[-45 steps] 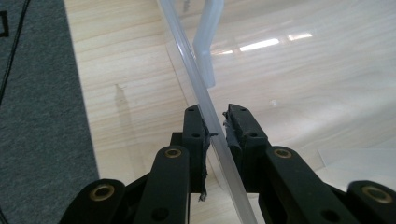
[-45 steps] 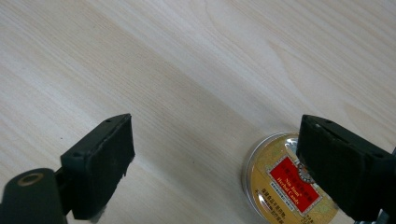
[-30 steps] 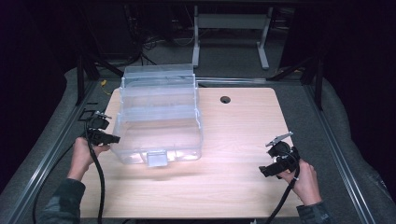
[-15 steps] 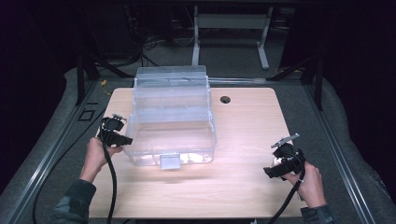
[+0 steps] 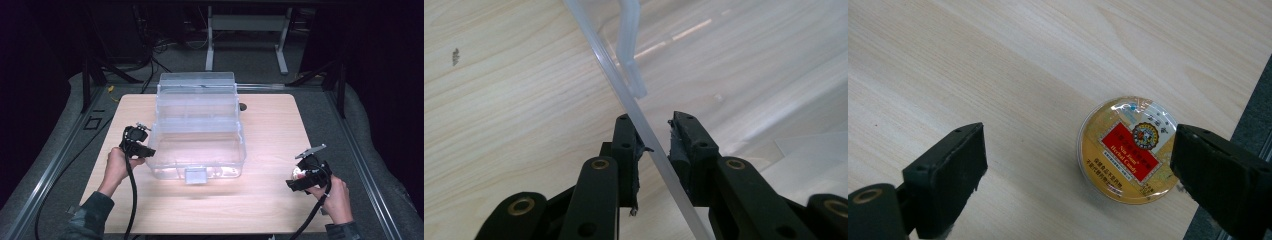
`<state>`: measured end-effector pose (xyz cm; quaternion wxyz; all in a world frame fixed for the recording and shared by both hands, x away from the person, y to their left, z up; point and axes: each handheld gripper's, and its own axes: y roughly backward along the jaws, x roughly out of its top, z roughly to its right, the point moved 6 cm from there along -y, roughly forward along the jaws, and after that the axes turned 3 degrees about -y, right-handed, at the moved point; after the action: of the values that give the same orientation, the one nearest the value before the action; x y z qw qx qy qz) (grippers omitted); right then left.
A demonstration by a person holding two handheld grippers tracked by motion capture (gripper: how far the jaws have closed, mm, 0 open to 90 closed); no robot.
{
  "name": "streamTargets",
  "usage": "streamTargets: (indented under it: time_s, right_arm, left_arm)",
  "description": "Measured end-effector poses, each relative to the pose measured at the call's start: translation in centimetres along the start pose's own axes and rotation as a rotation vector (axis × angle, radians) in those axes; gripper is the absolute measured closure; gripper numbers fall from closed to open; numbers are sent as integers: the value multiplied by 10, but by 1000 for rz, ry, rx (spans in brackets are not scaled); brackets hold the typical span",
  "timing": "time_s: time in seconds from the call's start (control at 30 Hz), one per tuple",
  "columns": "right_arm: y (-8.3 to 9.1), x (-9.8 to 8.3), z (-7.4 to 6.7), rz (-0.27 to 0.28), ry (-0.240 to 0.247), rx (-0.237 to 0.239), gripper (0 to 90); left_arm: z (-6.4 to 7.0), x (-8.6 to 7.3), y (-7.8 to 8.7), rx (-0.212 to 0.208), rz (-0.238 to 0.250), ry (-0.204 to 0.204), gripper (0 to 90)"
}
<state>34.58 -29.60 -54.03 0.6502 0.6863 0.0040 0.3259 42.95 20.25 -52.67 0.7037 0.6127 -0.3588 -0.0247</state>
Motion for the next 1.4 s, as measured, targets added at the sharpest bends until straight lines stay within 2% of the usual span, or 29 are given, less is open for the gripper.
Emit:
streamTargets:
  time_s: [0.23, 0.47, 0.9, 0.93, 1.2, 1.27, 1.33, 1.37, 1.4]
  right_arm:
    - [1, -3, 6, -2, -11, -4, 76]
    - [5, -5, 13, 1, -22, -24, 77]
    - [6, -10, 22, 8, -45, -27, 78]
    - [7, -10, 22, -7, -48, -17, 78]
    - [3, -10, 28, -7, -62, -21, 77]
    - [2, -9, 31, -21, -66, -30, 76]
    - [-1, -8, 31, -26, -68, -10, 76]
    - [-2, -8, 31, -31, -66, -8, 76]
    - [-1, -7, 32, -44, -58, -41, 77]
  left_arm:
    - [16, 8, -3, -2, -15, -23, 722]
    - [30, 14, -7, -9, -8, -37, 717]
    - [56, 25, -12, -17, -10, -70, 705]
    - [57, 26, -12, -17, -11, -69, 705]
    - [57, 27, -13, -28, -18, -89, 695]
    - [55, 27, -14, -56, -10, -80, 678]
    - [53, 26, -13, -92, -13, -77, 655]
    - [52, 25, -11, -92, -15, -74, 605]
    - [52, 24, -8, -107, -12, -79, 561]
